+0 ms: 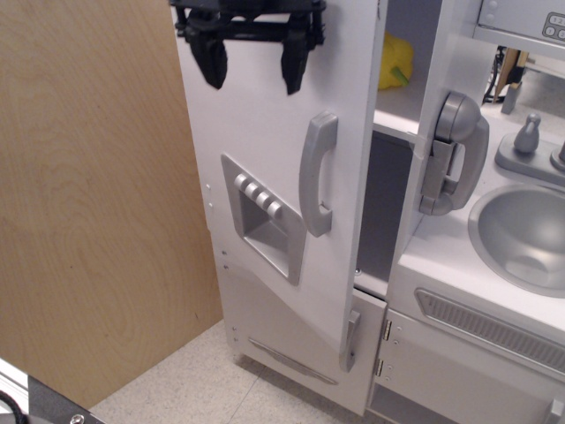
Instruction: Close fridge
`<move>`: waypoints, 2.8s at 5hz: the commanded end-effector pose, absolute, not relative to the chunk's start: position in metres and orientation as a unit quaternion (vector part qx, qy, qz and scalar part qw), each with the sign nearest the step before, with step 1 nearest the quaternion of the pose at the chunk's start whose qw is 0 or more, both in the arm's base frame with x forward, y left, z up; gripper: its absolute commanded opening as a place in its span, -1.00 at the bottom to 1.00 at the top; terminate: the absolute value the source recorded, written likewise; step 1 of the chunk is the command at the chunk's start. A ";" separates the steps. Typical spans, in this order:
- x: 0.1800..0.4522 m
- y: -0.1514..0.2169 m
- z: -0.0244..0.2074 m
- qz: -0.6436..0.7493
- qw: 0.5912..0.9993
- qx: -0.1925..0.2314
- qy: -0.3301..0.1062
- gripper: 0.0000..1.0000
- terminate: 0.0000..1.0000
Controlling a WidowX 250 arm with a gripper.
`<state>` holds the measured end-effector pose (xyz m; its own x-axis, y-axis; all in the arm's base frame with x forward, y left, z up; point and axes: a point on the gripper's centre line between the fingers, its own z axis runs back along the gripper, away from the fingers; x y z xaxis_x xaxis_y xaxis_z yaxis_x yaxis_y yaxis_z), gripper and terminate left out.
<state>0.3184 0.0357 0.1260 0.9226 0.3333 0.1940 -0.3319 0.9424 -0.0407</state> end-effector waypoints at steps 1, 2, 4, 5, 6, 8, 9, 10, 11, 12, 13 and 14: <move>0.349 0.038 0.150 0.195 0.973 -0.016 -0.122 1.00 -1.00; 0.356 0.037 0.152 0.199 0.972 -0.020 -0.122 1.00 -1.00; 0.368 0.038 0.156 0.219 0.967 -0.030 -0.123 1.00 -1.00; 0.373 0.039 0.160 0.233 0.964 -0.040 -0.125 1.00 -1.00; 0.375 0.038 0.161 0.236 0.963 -0.042 -0.126 1.00 -1.00; 0.383 0.041 0.165 0.254 0.957 -0.053 -0.129 1.00 -1.00; 0.385 0.042 0.166 0.260 0.955 -0.057 -0.129 1.00 -1.00; 0.385 0.042 0.168 0.264 0.954 -0.060 -0.130 1.00 -1.00; 0.368 0.041 0.162 0.241 0.960 -0.046 -0.138 1.00 -1.00; 0.335 0.040 0.155 0.208 0.969 -0.043 -0.130 1.00 -1.00; 0.299 0.039 0.153 0.166 0.977 -0.045 -0.128 1.00 -1.00; 0.273 0.037 0.157 0.129 0.986 -0.034 -0.101 1.00 -1.00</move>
<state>0.2720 0.0310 0.1429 0.9529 0.2659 0.1461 -0.2548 0.9627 -0.0905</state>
